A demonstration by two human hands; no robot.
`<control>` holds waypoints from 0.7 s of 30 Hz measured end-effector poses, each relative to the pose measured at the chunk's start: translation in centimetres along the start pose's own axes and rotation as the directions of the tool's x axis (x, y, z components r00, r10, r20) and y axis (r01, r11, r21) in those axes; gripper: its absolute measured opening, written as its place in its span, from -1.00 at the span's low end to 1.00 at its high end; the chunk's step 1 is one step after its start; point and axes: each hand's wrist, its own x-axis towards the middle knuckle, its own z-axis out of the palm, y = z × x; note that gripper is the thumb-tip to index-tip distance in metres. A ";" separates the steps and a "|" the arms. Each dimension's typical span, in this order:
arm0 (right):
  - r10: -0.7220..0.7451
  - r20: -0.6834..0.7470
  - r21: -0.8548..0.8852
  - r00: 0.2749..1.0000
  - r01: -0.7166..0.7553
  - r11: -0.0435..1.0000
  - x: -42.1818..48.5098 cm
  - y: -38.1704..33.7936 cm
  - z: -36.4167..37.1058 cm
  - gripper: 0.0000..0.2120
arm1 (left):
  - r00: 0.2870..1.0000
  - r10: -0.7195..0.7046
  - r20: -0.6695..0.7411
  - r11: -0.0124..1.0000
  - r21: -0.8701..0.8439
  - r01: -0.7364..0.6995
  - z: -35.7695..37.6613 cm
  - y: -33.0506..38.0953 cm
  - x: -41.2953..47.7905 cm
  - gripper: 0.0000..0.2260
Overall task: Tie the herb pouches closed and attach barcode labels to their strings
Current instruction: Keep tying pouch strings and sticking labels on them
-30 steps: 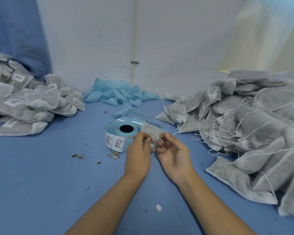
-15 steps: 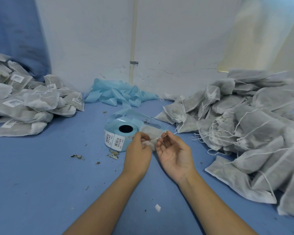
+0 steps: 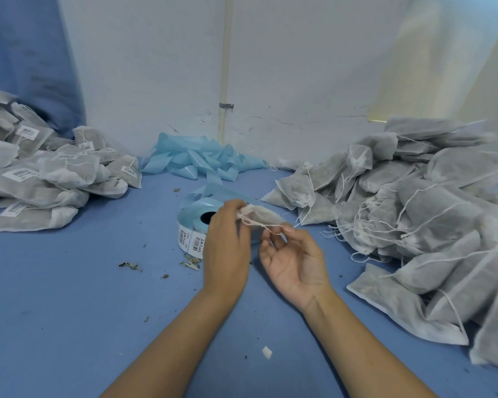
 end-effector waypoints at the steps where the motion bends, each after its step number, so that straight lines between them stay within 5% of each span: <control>1: -0.010 -0.022 -0.018 1.000 0.009 1.000 0.0 0.0 0.0 -0.80 | 0.999 -0.034 -0.012 0.997 -0.066 0.033 -0.2 0.2 0.2 -0.78; 6: -0.149 -0.159 -0.270 0.976 0.102 0.957 0.2 0.6 0.4 -0.88 | 0.943 -0.310 -0.123 0.890 -0.387 0.242 -0.5 1.1 1.3 -0.89; 11: -0.327 -0.216 -0.464 0.920 0.198 0.864 0.4 1.7 0.7 -0.84 | 0.879 -0.476 -0.034 0.752 -0.533 0.387 -0.5 1.9 2.2 -0.94; 15: -0.311 -0.258 -0.408 0.915 0.188 0.893 0.3 1.4 0.4 -0.78 | 0.866 -0.486 0.120 0.692 -0.552 0.465 -0.8 1.9 2.7 -0.86; 18: -0.306 -0.291 -0.369 0.906 0.188 0.910 0.3 1.3 0.2 -0.80 | 0.842 -0.439 0.314 0.543 -0.654 0.527 -1.1 1.4 2.8 -0.75; 21: -0.318 -0.305 -0.348 0.898 0.206 0.915 0.4 1.4 0.1 -0.83 | 0.836 -0.424 0.349 0.442 -0.726 0.527 -0.9 1.0 2.3 -0.71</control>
